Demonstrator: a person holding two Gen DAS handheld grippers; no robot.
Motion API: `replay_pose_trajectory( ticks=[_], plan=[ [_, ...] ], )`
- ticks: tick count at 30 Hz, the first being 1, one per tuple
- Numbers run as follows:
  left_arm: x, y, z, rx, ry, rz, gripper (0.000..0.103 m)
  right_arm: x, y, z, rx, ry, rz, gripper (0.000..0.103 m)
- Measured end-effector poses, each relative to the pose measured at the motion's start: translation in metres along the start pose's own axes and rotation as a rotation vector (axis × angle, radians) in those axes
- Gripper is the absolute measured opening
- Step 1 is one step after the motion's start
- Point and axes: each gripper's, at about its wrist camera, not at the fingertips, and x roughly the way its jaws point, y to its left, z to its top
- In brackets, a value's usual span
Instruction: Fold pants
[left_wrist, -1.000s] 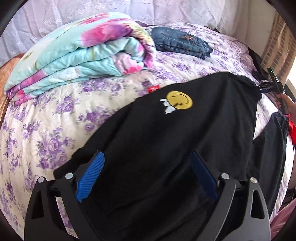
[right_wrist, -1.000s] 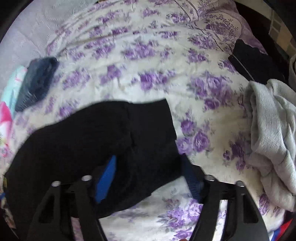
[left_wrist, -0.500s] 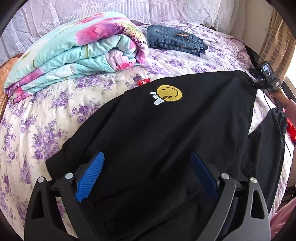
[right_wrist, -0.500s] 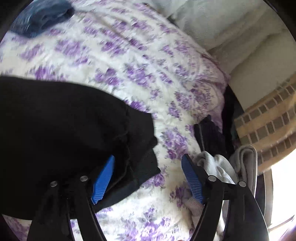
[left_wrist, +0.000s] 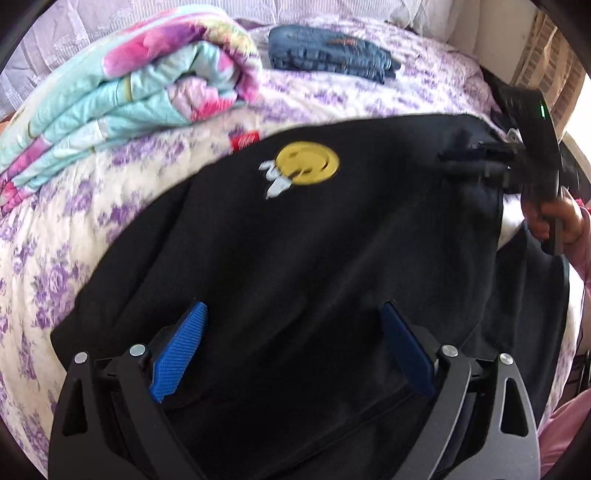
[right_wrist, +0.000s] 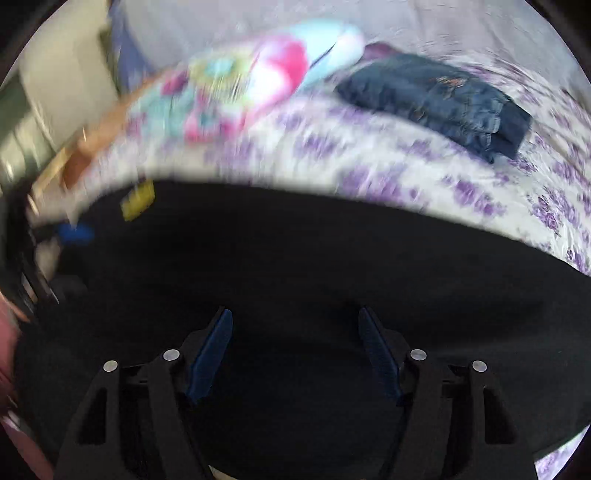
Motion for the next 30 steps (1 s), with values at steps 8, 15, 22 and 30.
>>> replay_pose_trajectory(
  ticks=[8, 15, 22, 30],
  plan=[
    [-0.002, 0.003, -0.007, 0.020, -0.007, -0.016, 0.095, -0.061, -0.031, -0.069, 0.068, 0.054, -0.054, 0.076],
    [-0.005, 0.008, -0.005, -0.003, -0.016, 0.031, 0.095, -0.062, -0.059, -0.032, 0.155, -0.168, -0.039, 0.092],
    [0.000, 0.028, -0.011, -0.049, -0.022, -0.005, 0.095, -0.040, -0.163, -0.046, 0.177, -0.085, -0.164, 0.097],
    [-0.007, 0.029, -0.006, -0.068, -0.039, 0.048, 0.095, -0.112, -0.250, -0.105, 0.469, -0.121, -0.432, 0.099]
  ],
)
